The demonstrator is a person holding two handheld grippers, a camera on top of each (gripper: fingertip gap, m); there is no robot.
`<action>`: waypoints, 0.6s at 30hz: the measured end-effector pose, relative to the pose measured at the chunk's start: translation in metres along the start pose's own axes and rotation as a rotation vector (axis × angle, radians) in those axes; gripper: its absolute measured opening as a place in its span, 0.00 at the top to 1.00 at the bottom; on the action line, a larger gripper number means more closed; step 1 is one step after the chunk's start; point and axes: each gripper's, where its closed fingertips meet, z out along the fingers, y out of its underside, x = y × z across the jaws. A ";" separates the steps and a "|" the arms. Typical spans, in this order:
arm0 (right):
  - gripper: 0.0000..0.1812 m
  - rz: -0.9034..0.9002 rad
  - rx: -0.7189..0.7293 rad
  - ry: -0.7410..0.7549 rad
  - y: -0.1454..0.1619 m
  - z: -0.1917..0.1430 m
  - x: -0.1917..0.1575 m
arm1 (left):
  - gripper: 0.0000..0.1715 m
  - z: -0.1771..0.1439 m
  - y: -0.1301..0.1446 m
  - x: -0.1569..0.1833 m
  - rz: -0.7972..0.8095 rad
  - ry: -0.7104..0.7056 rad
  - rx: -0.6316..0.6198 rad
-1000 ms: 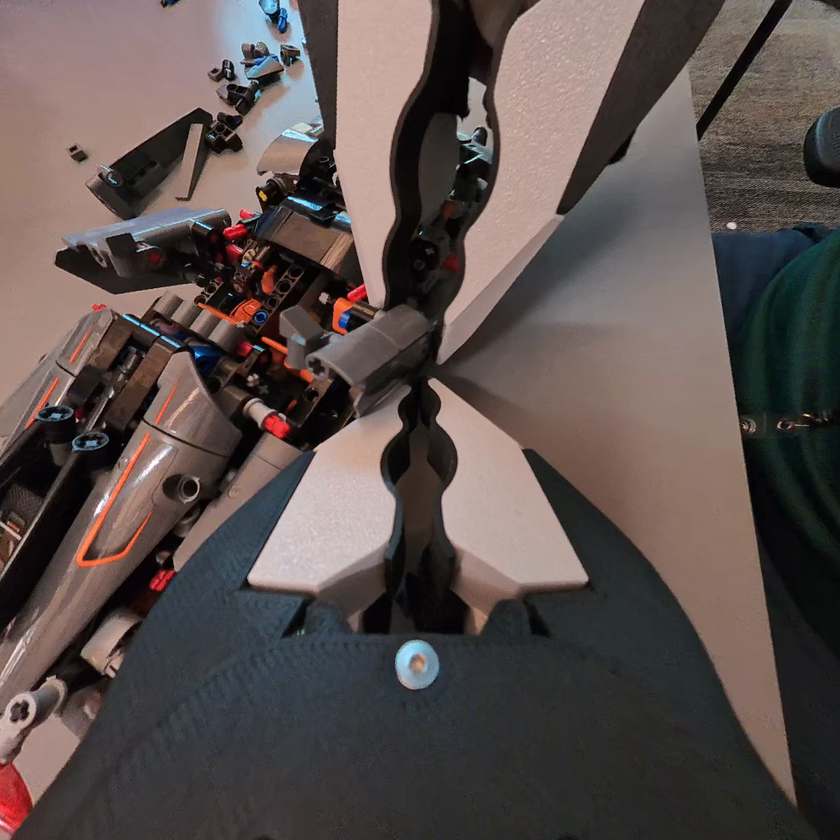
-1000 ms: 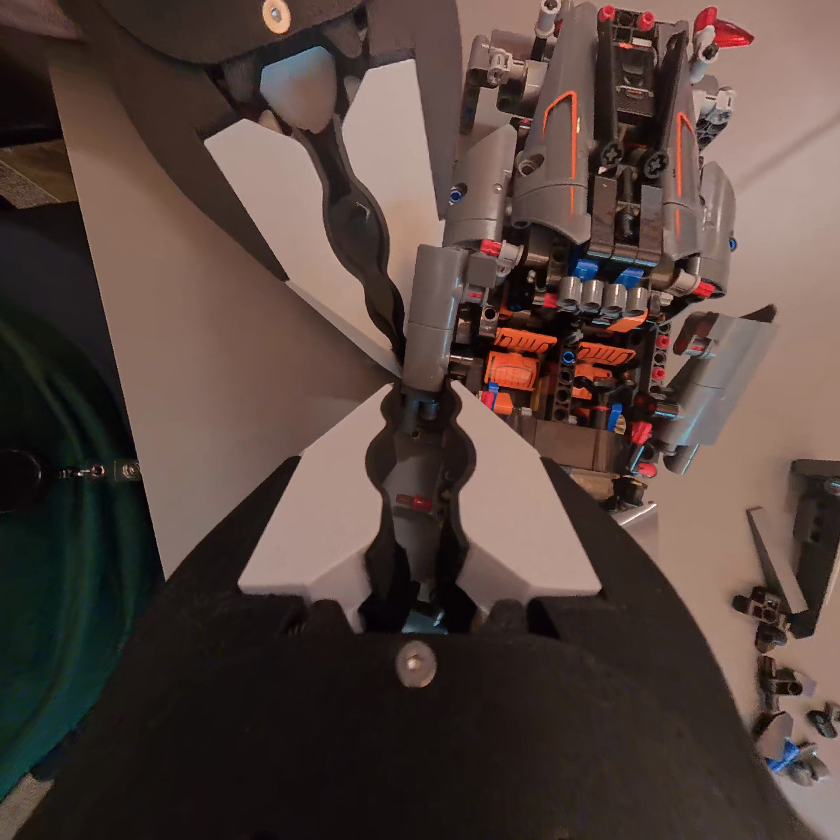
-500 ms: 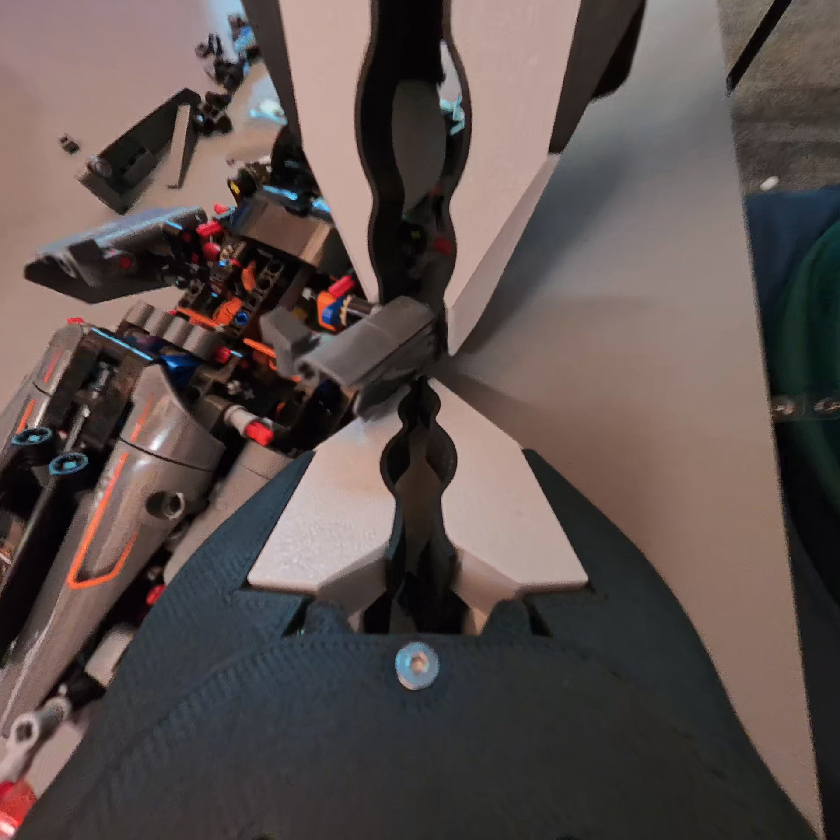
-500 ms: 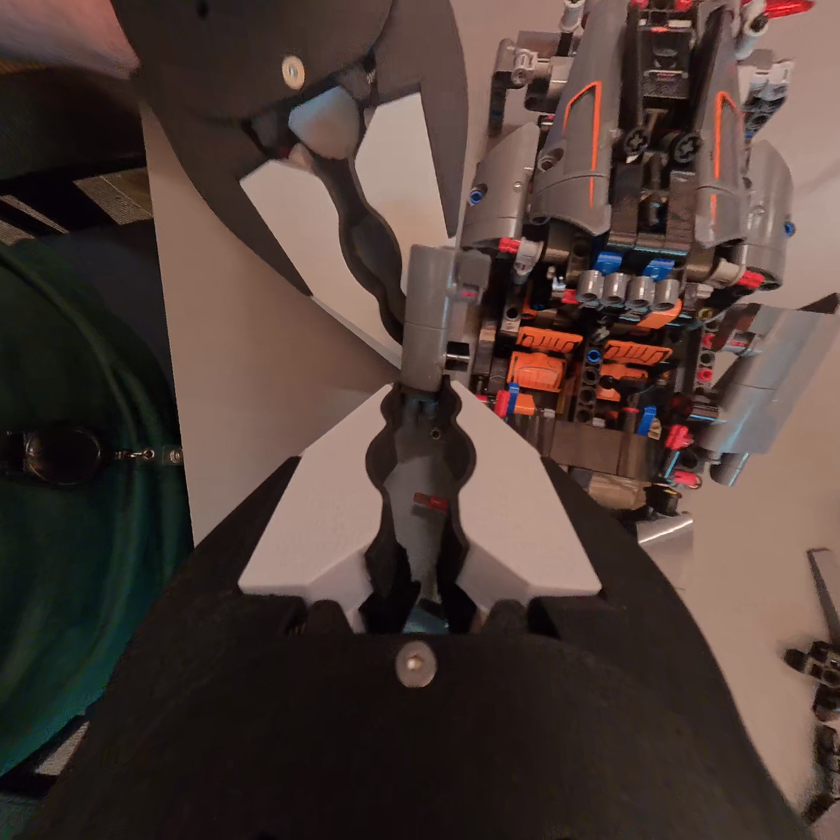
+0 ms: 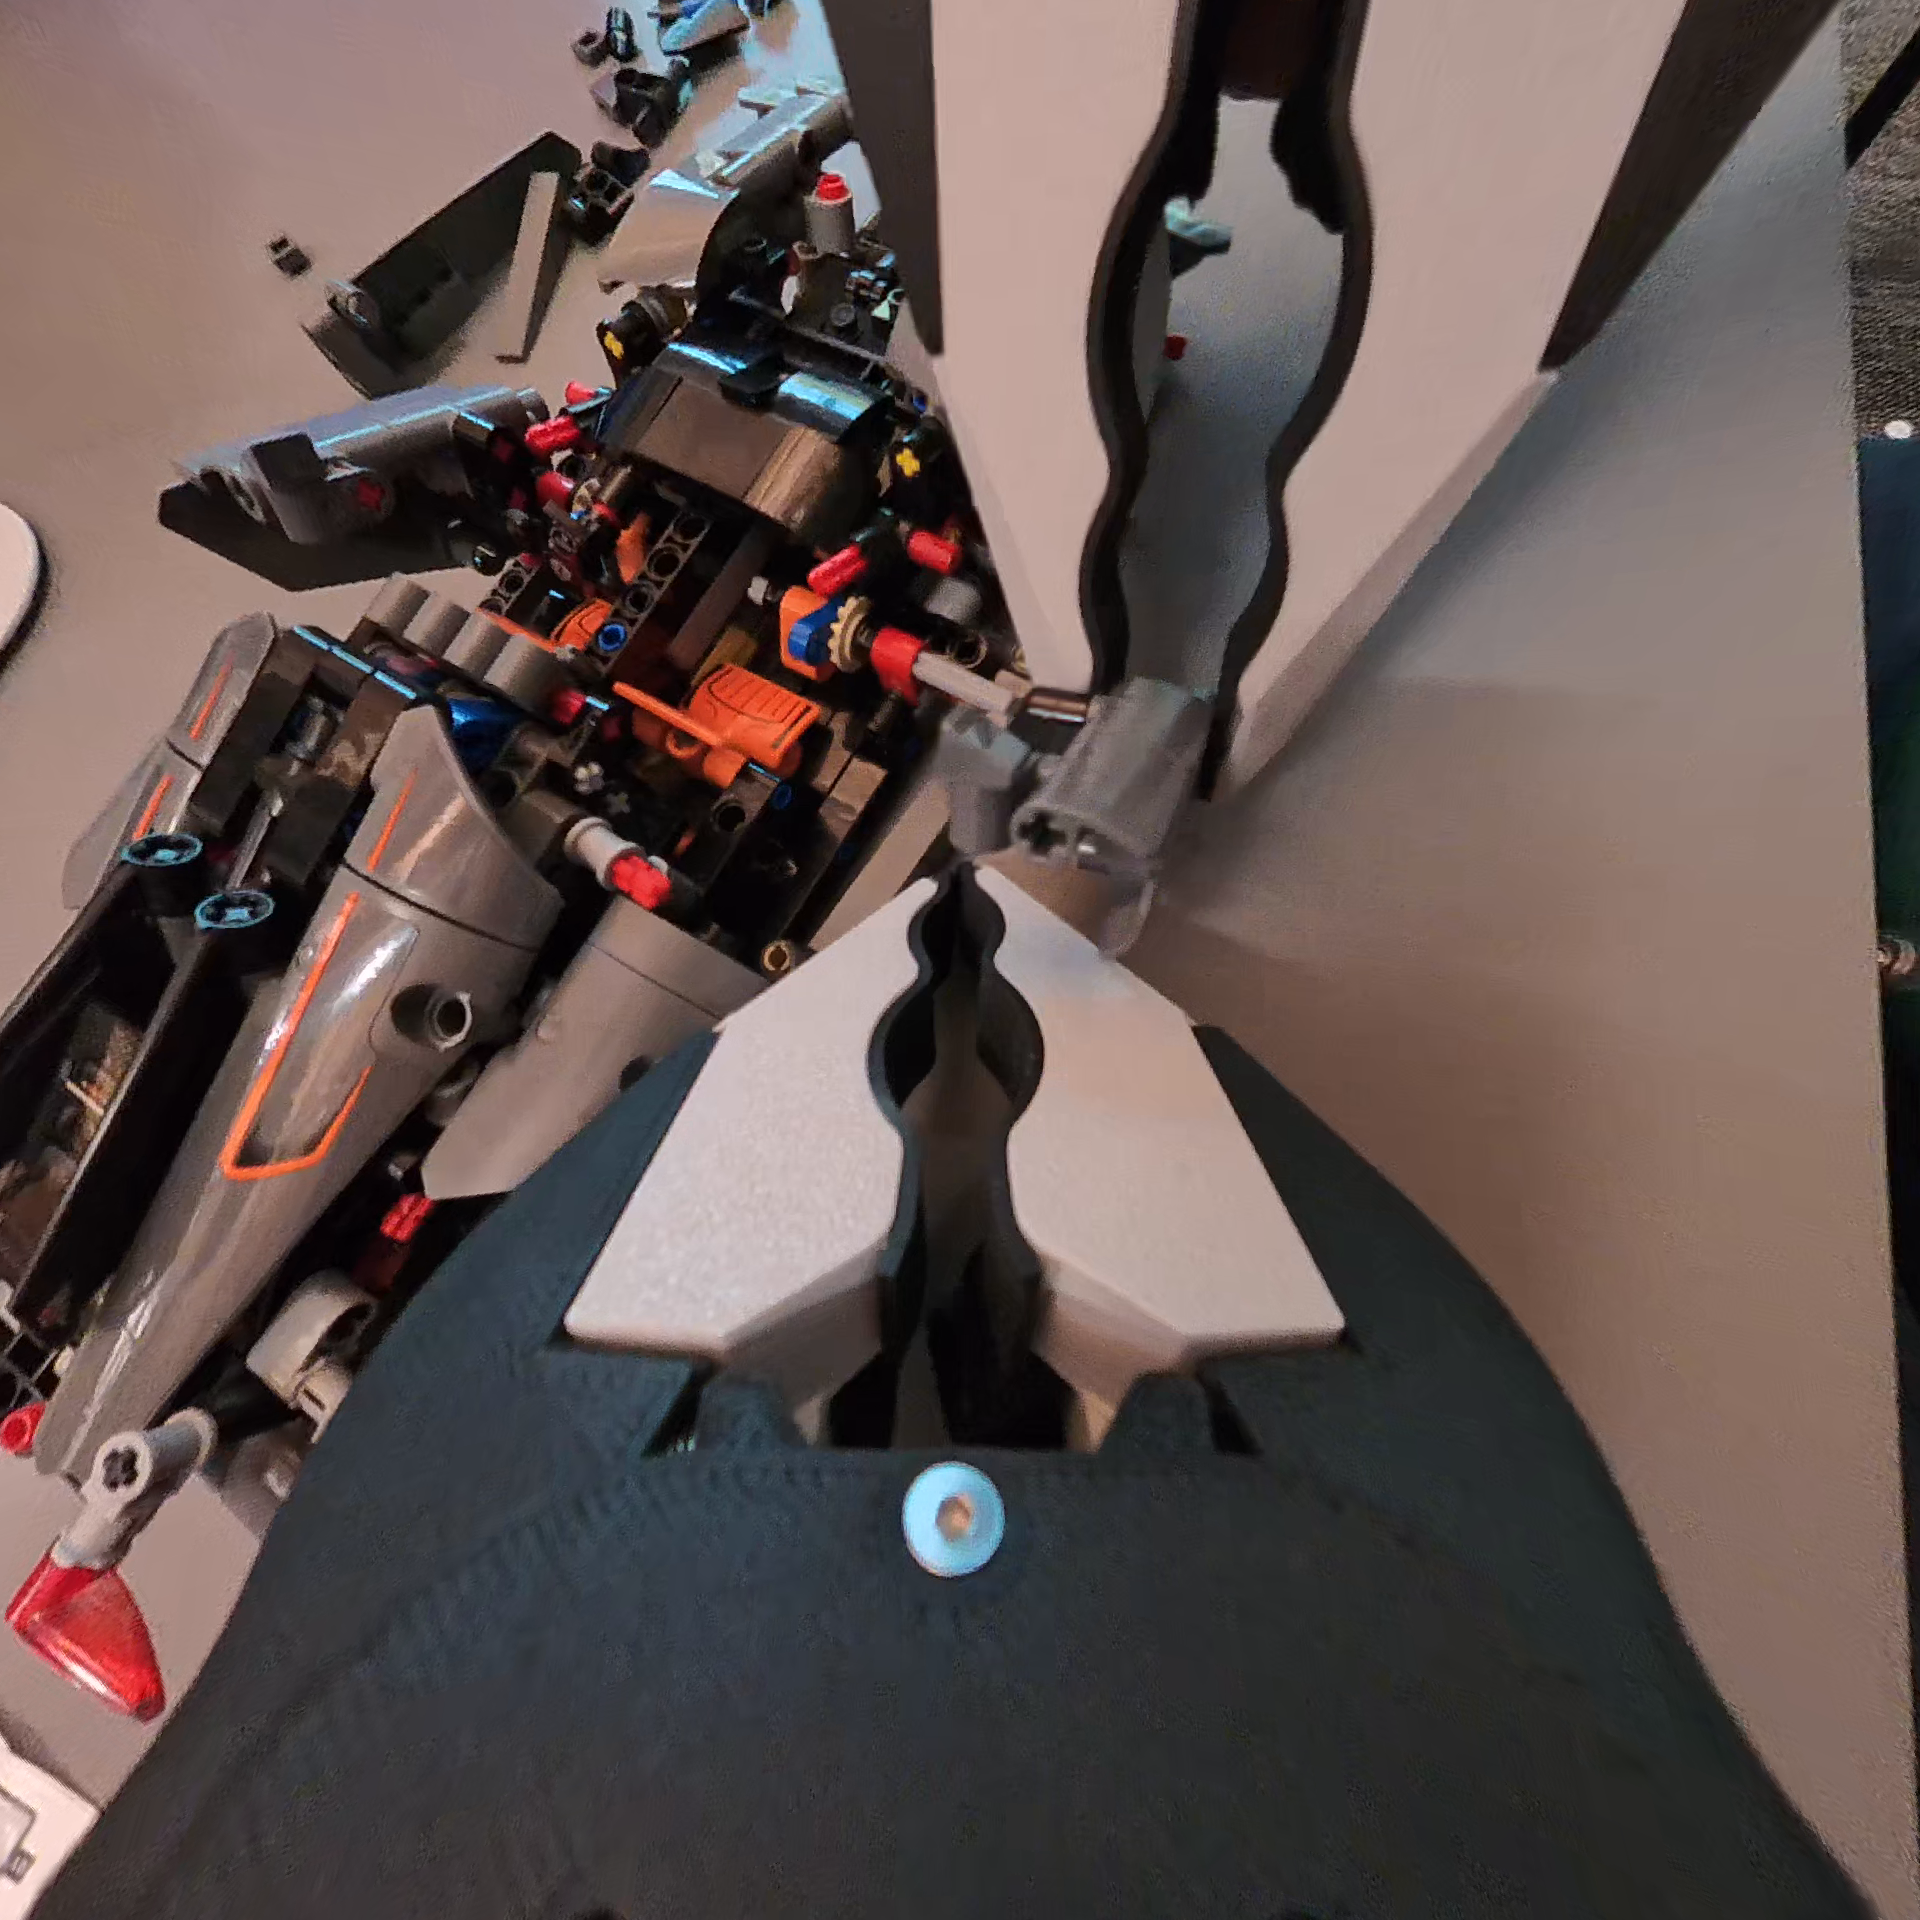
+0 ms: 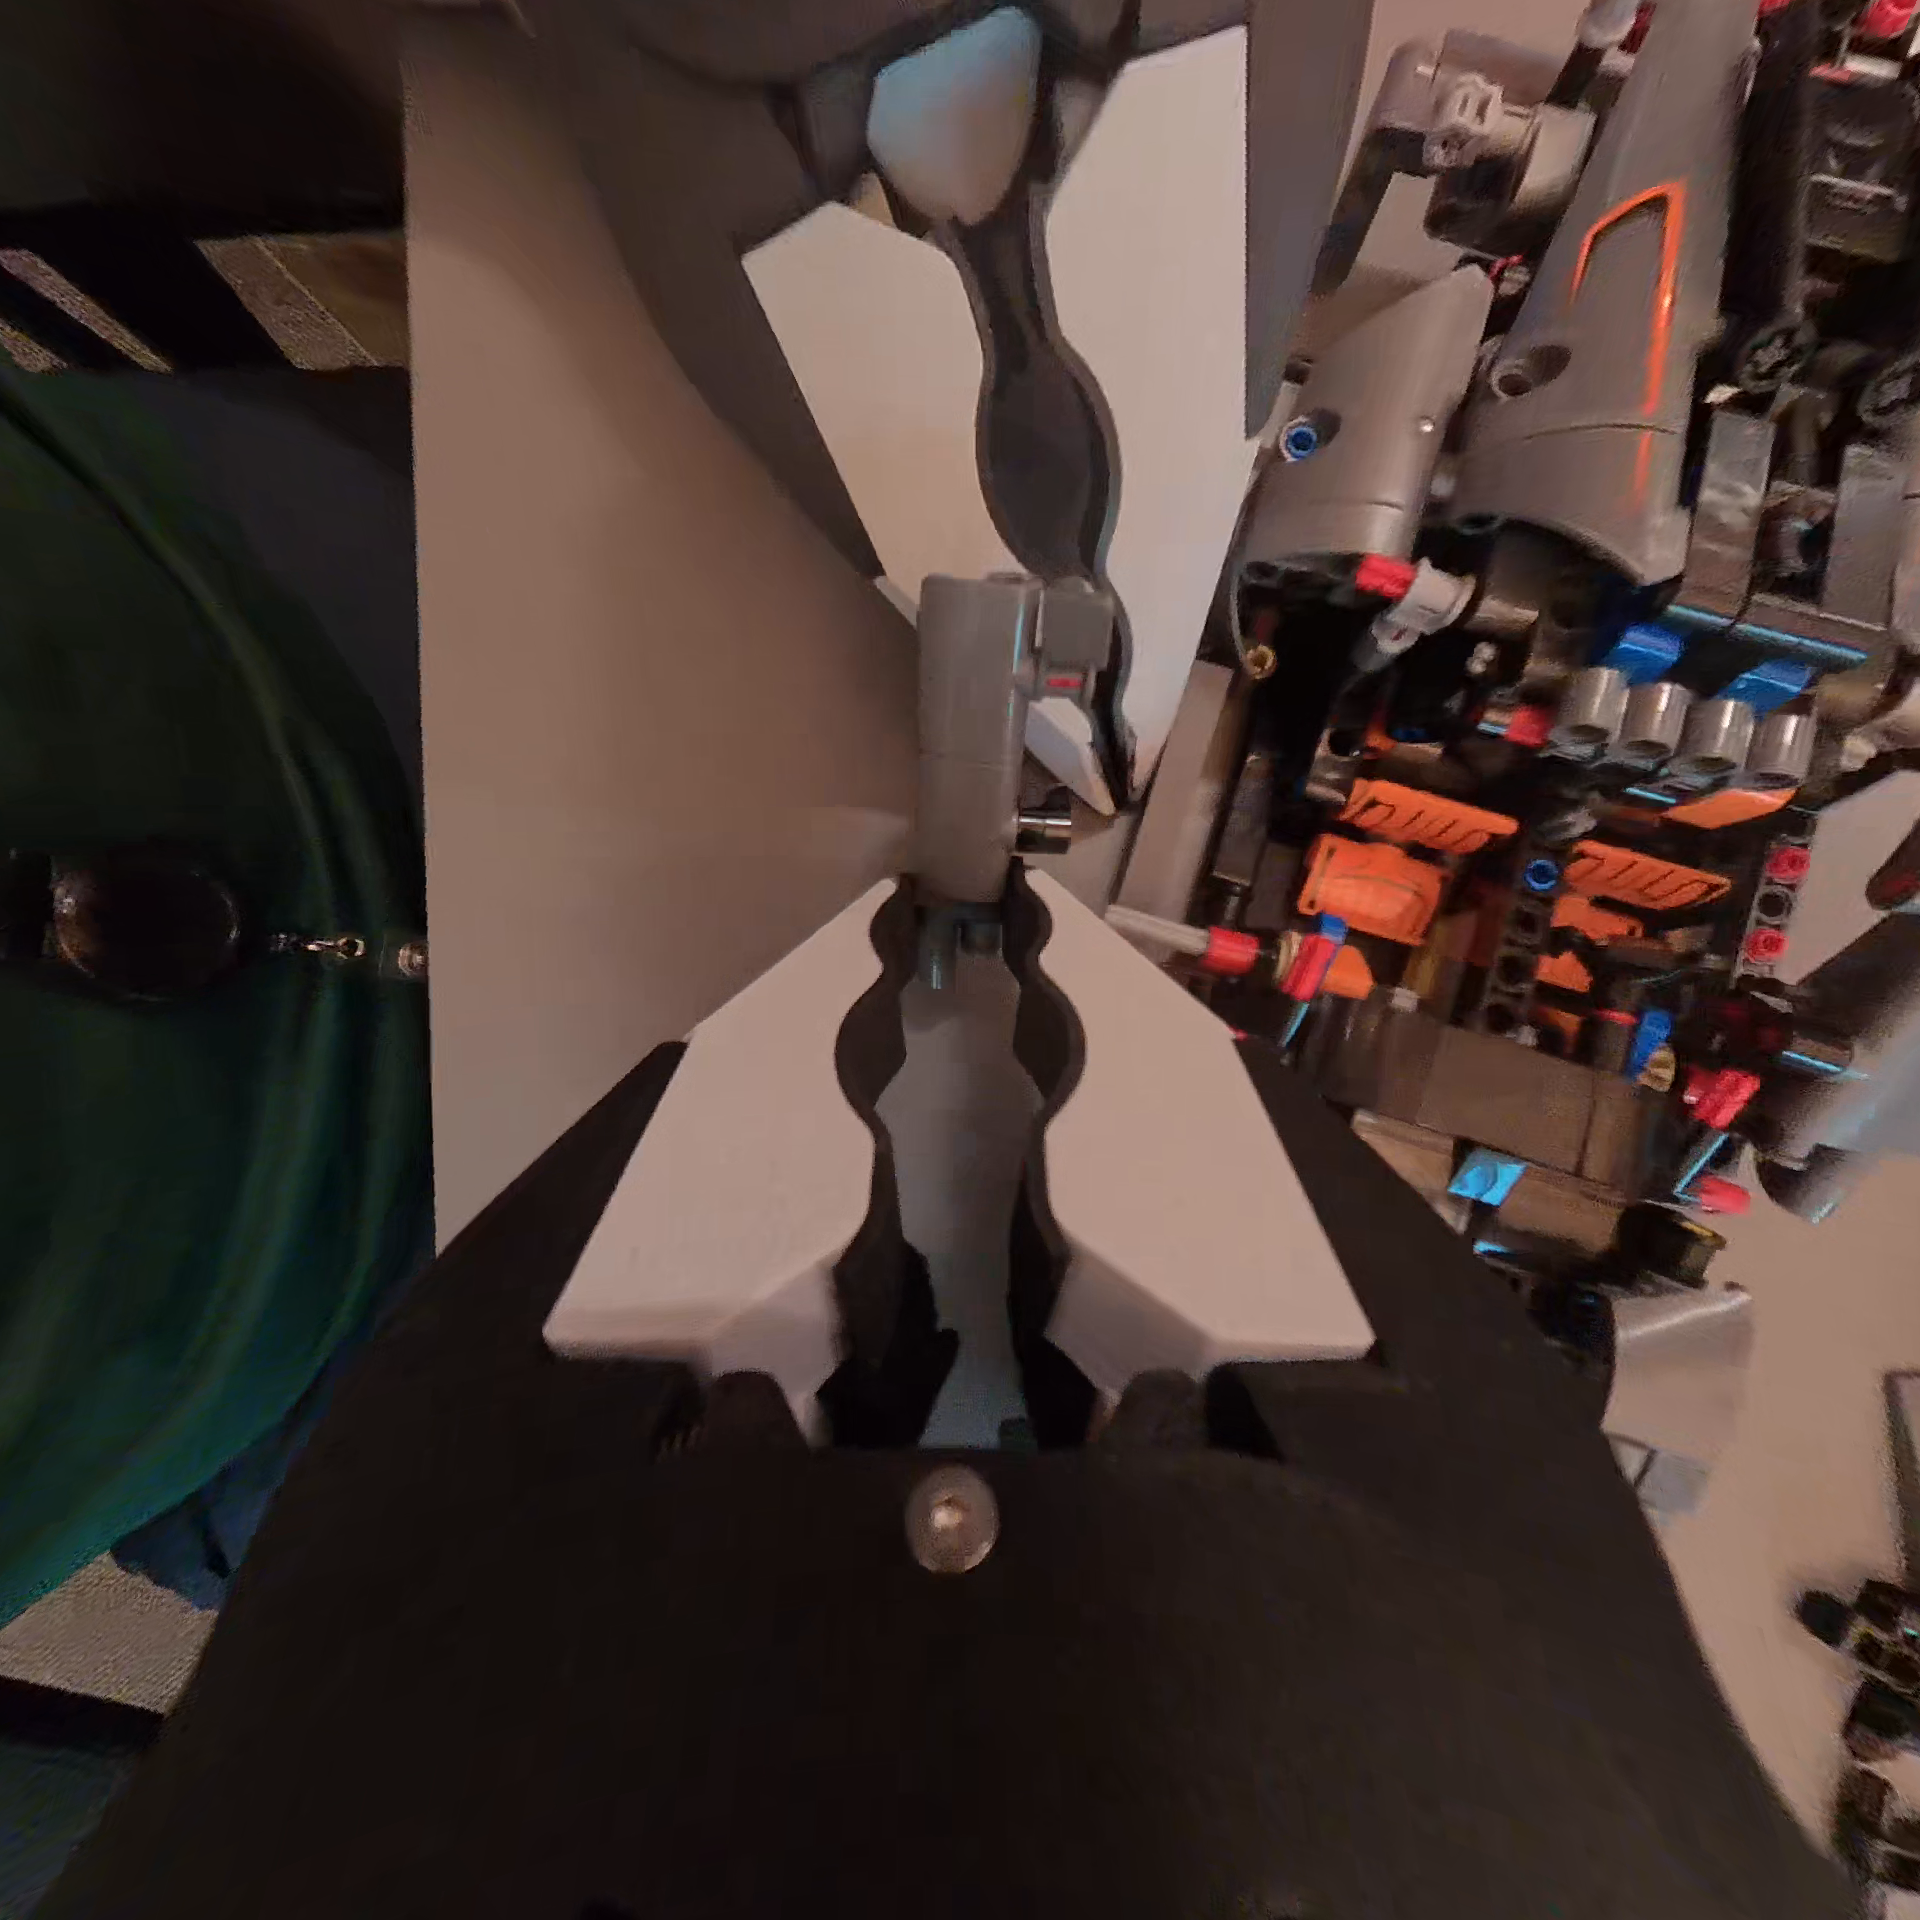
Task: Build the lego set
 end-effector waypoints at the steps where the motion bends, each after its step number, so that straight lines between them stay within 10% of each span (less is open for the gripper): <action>1: 0.92 0.002 0.020 0.002 -0.002 -0.003 -0.001 | 1.00 0.000 0.000 0.000 0.002 0.000 0.002; 18: 0.92 -0.303 -0.060 0.596 -0.004 -0.043 -0.001 | 0.69 -0.065 -0.052 0.043 -0.389 0.295 0.364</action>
